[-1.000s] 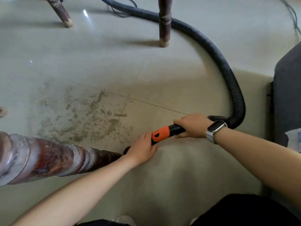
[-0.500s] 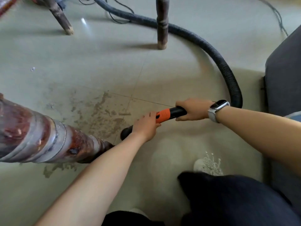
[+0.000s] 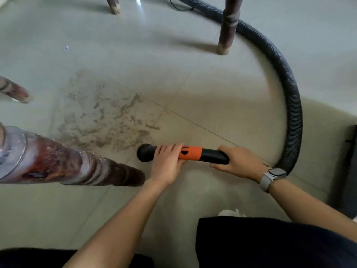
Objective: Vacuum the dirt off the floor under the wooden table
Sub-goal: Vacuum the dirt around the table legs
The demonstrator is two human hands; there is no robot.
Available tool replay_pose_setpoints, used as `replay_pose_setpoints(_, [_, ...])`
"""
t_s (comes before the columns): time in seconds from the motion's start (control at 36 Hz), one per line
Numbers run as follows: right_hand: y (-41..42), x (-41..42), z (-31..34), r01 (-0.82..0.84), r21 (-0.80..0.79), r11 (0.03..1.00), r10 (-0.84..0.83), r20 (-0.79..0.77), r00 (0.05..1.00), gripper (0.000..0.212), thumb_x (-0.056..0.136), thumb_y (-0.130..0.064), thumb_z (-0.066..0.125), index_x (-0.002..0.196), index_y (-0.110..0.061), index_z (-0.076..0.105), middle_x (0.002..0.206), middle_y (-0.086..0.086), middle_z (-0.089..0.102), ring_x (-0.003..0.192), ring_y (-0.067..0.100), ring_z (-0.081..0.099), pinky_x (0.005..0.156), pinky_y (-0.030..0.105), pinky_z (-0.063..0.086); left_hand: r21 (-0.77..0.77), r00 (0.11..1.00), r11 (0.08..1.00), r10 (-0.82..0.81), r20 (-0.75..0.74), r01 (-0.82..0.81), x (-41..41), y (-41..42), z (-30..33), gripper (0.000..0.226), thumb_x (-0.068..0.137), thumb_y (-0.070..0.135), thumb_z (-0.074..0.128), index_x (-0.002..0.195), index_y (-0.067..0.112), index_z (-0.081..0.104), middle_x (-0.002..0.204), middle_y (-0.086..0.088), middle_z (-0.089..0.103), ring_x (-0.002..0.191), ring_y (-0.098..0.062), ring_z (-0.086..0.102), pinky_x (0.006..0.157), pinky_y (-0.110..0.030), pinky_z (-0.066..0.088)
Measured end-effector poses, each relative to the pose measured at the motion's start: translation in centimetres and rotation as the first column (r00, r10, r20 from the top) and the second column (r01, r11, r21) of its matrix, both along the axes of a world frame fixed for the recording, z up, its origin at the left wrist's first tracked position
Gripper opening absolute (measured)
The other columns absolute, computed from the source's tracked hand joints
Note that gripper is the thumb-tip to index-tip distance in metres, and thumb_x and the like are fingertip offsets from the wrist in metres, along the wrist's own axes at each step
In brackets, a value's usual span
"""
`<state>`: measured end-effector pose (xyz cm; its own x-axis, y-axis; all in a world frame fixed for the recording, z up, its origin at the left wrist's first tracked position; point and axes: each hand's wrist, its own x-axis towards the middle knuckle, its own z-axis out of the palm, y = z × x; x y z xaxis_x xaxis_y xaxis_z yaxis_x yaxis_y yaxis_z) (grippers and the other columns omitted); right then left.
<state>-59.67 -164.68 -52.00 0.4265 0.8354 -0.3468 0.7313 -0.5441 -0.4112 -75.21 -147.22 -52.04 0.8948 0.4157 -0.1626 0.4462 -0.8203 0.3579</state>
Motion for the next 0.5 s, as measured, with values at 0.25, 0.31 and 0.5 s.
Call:
replay_pose_setpoints(0.25, [-1.7,-1.5,-0.9,-0.073,-0.037,0.997,0.074,0.047,0.996,0.039,0.087,-0.059,0.053,0.105,-0.024,0.053,0.072,-0.009,0.05,0.063,0.014,0.047,0.053,0.027,0.032,-0.11,0.972,0.969,0.227,0.057,-0.22,-2.3,-4.4,-3.1,0.059,0.081,0.036,0.069,0.134,0.015,0.053,0.133,-0.007,0.054,0.132,-0.028,0.041,0.115,-0.048,0.009])
replay_pose_setpoints(0.31, [-1.6,-1.3,-0.9,-0.07,-0.057,0.996,0.073,0.048,0.996,0.039,0.087,-0.06,0.052,0.105,-0.026,0.051,0.072,-0.009,0.049,0.064,0.014,0.047,0.052,0.026,0.03,-0.14,0.967,0.962,0.245,0.064,-0.234,-2.2,-4.6,-3.6,0.059,0.081,0.032,0.07,0.134,0.013,0.053,0.134,-0.009,0.054,0.134,-0.032,0.039,0.114,-0.051,0.009])
replay_pose_setpoints(0.5, [-2.3,-0.9,-0.7,-0.008,-0.049,0.999,0.01,0.051,0.999,0.037,0.085,-0.062,0.053,0.102,-0.028,0.051,0.07,-0.009,0.051,0.065,0.014,0.051,0.05,0.025,0.029,-0.12,0.975,0.972,0.211,0.072,-0.202,-1.4,-4.8,-4.0,0.057,0.084,0.034,0.067,0.136,0.016,0.051,0.135,-0.009,0.052,0.134,-0.031,0.038,0.115,-0.052,0.009])
